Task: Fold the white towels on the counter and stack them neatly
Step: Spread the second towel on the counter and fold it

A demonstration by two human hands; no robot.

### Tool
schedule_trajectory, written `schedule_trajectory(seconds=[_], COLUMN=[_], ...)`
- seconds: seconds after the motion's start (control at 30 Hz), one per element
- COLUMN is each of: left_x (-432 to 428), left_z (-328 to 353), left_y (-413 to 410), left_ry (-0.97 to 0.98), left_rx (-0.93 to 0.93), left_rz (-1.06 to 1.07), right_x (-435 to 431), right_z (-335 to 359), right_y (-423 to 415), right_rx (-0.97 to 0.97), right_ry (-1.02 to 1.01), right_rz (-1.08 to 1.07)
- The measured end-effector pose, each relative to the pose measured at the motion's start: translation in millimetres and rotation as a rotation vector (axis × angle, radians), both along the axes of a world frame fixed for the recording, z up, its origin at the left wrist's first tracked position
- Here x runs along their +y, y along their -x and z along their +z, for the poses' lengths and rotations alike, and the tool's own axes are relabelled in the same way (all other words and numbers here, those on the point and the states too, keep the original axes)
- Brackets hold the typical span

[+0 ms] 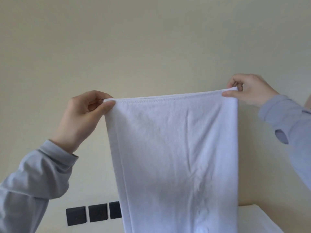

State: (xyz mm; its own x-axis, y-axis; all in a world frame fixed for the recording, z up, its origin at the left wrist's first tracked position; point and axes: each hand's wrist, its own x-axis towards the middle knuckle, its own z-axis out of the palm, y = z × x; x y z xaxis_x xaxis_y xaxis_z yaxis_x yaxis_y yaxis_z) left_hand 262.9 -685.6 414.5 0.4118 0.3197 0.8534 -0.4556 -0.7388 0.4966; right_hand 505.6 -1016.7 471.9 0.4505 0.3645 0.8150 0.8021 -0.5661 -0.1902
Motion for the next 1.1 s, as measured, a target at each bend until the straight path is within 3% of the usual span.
schedule_trajectory(seconds=[0.17,0.33,0.47,0.7,0.93,1.0,1.1], left_x=[-35,-28,1,68,137,152,163], left_z=[-23,-92,-186,-376,-511,-536,-567], left_y=[11,33,72,174,271,292,307], left_ry=[0.044,0.172,0.403,0.825,1.221,1.268,1.266], left_rx=[0.046,0.2,0.39,0.812,0.731,0.751,0.846], left_rz=[-0.036,0.016,0.083,0.334,0.63,0.67,0.698], right_x=[24,124,230,399,526,557,594], right_z=[17,-20,-123,-363,-525,-545,-577], right_y=[-13,-27,-14,70,178,206,229], right_rx=[-0.081,-0.12,-0.038,0.136,0.326,0.474,0.518], right_ry=[0.096,0.397,0.567,0.821,0.854,0.817,0.847], right_rz=[-0.236,-0.285,-0.082,0.295,0.534,0.636,0.679])
